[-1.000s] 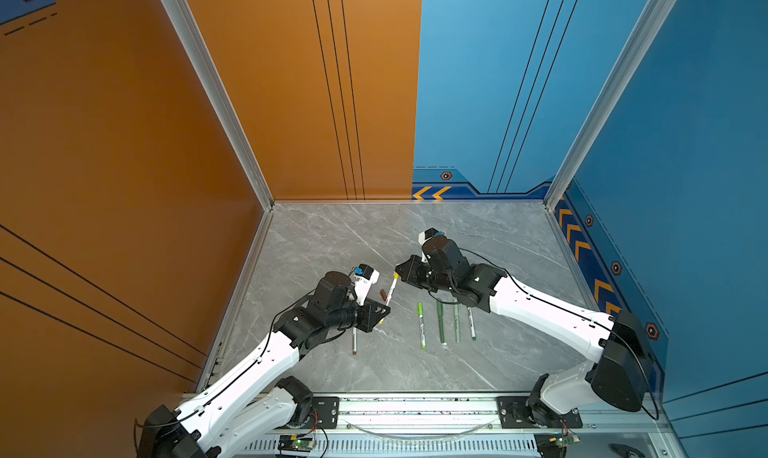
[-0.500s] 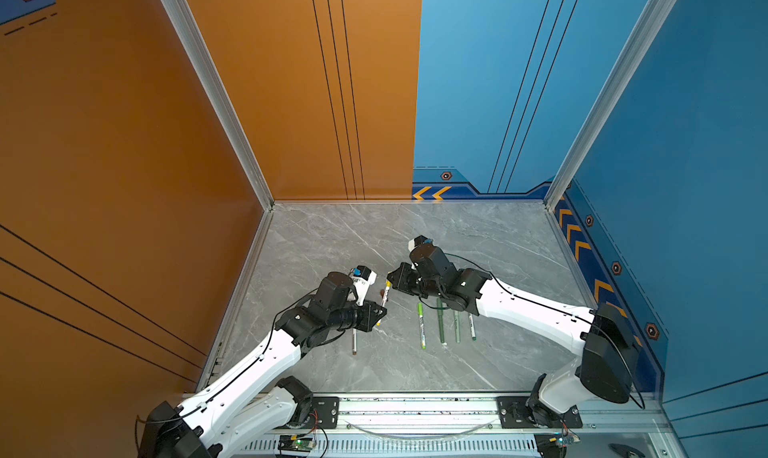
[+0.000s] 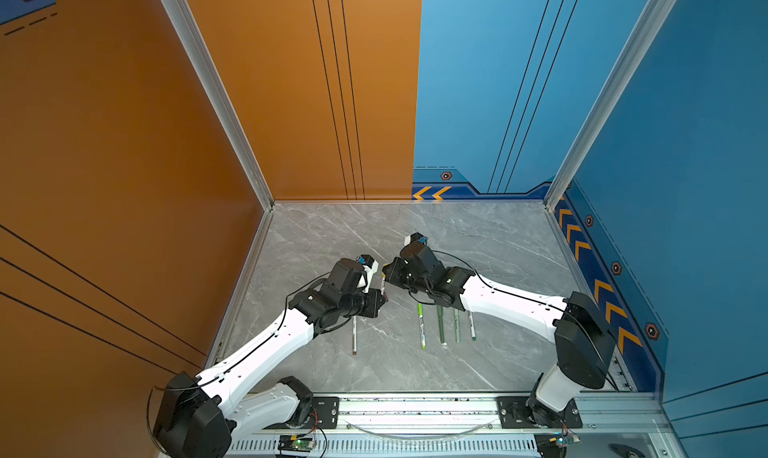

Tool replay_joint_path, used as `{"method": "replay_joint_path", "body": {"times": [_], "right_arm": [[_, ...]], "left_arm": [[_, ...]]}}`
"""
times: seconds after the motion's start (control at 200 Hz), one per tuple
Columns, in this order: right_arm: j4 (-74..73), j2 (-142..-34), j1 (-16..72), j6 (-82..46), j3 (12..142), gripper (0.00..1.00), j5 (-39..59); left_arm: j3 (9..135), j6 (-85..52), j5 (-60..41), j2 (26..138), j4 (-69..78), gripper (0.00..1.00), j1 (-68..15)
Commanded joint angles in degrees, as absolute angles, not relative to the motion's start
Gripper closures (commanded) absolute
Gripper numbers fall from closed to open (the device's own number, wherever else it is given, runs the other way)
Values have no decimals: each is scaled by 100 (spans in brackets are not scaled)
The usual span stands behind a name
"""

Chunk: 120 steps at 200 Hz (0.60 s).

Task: Insert the pens into the pen caps
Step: 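Push the yellow cap fully onto the pen with the right gripper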

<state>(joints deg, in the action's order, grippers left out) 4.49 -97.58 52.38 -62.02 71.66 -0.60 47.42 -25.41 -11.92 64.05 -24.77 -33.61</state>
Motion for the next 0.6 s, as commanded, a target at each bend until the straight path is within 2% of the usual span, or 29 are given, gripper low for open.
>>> {"method": "replay_joint_path", "body": {"times": [0.0,0.335,0.596], "right_arm": [[1429,-10214,5938,-6282,7019,100,1887],[1424,-10172,5834,-6165,7154,100,1871],[1423,-9489,5348,-5842,7509,100,1424]], "left_arm": [[5776,-1793,-1170,6377,700,100,-3325],[5591,-1919,-1173,6282,795,100,-3318],[4314,-2521,-1255,5574,698,100,-3322]]}}
